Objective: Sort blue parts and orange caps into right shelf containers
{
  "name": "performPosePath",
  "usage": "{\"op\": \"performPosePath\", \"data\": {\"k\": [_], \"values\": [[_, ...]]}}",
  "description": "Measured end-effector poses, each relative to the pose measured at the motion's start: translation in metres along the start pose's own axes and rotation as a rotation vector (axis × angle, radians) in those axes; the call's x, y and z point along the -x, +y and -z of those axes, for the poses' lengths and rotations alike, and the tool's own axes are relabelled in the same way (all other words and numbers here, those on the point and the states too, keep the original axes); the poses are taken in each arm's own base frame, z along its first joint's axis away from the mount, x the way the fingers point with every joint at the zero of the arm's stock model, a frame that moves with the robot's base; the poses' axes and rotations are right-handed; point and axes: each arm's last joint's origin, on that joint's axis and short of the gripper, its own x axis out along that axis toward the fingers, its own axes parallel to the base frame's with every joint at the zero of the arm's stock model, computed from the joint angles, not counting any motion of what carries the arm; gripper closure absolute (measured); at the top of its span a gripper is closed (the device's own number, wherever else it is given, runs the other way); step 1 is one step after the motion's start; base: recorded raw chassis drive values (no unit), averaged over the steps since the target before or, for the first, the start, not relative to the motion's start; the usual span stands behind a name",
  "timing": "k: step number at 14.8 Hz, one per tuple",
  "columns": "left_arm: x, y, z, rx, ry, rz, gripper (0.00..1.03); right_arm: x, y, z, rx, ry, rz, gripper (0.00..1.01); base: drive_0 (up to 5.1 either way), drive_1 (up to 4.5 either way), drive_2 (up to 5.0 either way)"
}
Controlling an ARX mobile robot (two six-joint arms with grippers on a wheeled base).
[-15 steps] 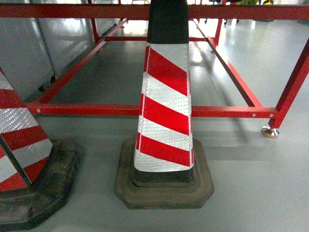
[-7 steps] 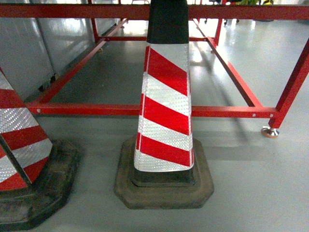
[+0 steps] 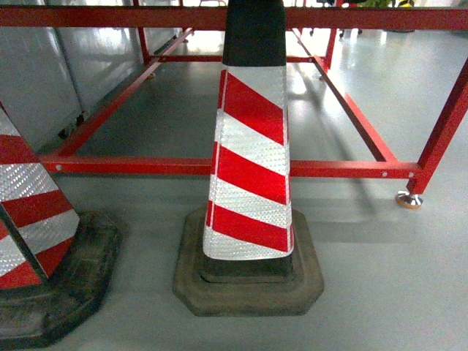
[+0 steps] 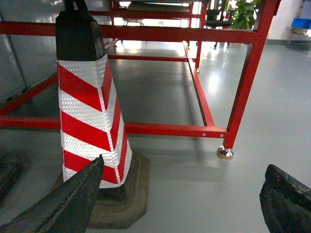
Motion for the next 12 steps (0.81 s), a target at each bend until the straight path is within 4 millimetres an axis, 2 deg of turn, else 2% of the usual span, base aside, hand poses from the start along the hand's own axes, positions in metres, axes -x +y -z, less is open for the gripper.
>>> {"op": "performPosePath", "data": {"k": [12], "values": [[0.0, 0.0, 0.0002, 0.0, 0.002, -0.001, 0.05, 0.0, 0.0, 0.0002, 0.0, 0.002, 0.0, 0.03, 0.0, 0.0, 0.0]]}}
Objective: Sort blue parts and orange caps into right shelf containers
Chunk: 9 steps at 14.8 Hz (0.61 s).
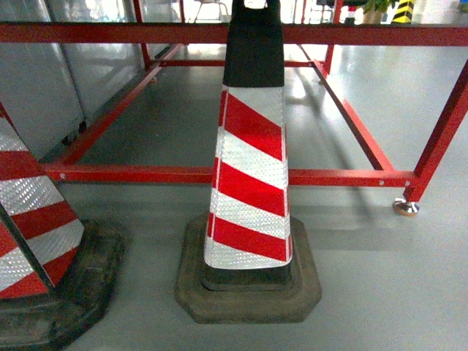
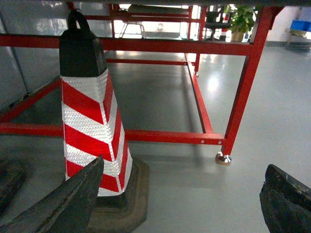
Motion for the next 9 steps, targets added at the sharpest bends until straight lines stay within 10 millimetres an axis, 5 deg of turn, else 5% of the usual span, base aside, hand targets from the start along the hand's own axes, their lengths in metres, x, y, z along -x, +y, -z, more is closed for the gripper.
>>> {"op": "performPosePath", "data": {"k": [9], "values": [[0.0, 0.0, -0.0003, -0.01, -0.003, 0.002, 0.05, 0.0, 0.0, 0.0, -0.008, 0.0, 0.0, 0.03, 0.0, 0.0, 0.0]]}}
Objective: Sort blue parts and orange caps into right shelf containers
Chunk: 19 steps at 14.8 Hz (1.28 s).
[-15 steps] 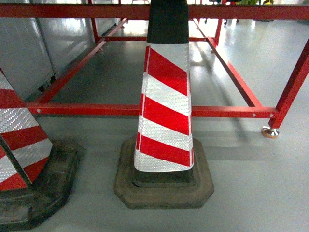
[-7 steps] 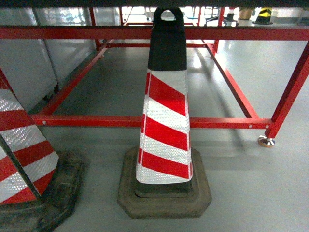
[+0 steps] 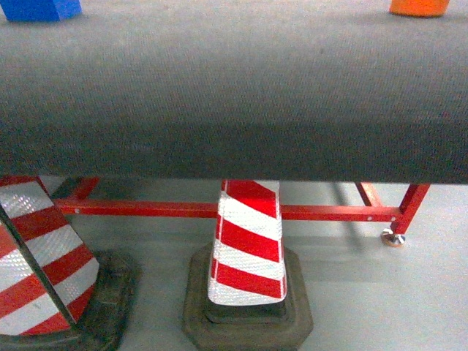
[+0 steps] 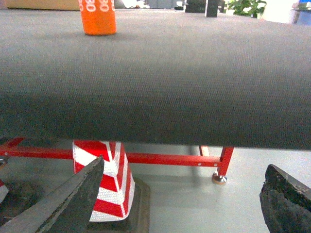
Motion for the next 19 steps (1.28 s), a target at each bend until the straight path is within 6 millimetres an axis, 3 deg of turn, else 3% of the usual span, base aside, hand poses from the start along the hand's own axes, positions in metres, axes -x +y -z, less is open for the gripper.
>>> {"op": "performPosePath", "data": {"k": [19], "values": [[0.0, 0.0, 0.0, -0.002, 0.0, 0.0, 0.05, 0.0, 0.0, -0.0001, -0.001, -0.001, 0.0, 0.03, 0.0, 0.0, 0.0]]}}
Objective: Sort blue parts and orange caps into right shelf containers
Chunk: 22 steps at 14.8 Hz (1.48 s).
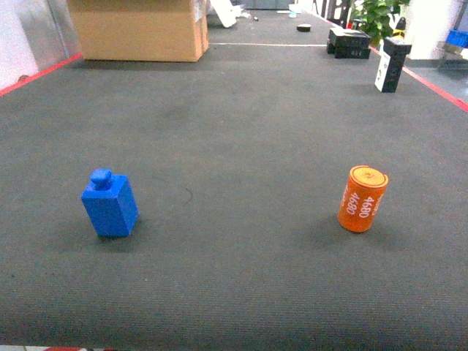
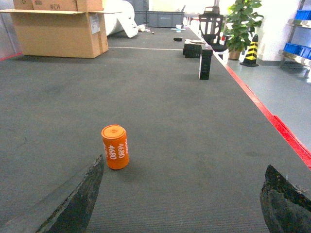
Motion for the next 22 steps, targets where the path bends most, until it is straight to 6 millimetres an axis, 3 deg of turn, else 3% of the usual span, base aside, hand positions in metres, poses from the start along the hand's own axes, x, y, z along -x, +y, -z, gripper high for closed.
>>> {"op": "performPosePath", "data": {"k": [22], "values": [[0.0, 0.0, 0.0, 0.0, 0.0, 0.0, 0.05, 0.0, 0.0, 0.0, 0.0, 0.0, 0.0, 0.03, 0.0, 0.0, 0.0]]}}
